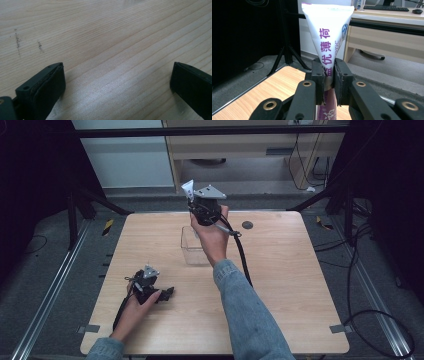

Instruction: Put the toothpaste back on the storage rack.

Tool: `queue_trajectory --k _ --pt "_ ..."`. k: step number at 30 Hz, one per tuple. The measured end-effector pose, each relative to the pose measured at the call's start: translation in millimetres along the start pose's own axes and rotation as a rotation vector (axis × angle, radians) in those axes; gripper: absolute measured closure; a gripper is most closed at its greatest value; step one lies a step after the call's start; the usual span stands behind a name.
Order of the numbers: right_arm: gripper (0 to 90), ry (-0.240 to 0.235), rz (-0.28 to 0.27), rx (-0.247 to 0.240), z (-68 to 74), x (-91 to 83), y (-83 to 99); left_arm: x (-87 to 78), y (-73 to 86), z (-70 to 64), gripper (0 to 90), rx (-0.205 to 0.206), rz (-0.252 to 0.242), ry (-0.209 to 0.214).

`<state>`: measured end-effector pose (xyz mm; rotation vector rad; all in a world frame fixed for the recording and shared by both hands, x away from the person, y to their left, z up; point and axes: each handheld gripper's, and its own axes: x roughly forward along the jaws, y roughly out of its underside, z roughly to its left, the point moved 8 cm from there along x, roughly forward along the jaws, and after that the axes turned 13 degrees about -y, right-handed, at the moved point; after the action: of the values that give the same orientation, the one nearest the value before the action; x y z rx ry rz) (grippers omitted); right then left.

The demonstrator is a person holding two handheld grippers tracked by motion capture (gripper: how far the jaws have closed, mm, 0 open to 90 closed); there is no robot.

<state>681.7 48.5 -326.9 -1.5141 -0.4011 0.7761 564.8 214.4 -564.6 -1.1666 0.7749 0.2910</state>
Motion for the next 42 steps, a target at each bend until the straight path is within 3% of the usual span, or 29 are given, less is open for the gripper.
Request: queue_trajectory --k 42 --pt "79.9 -0.009 0.037 0.018 2.8 15.4 30.1 0.0 0.0 0.0 0.0 0.000 0.000 0.000"
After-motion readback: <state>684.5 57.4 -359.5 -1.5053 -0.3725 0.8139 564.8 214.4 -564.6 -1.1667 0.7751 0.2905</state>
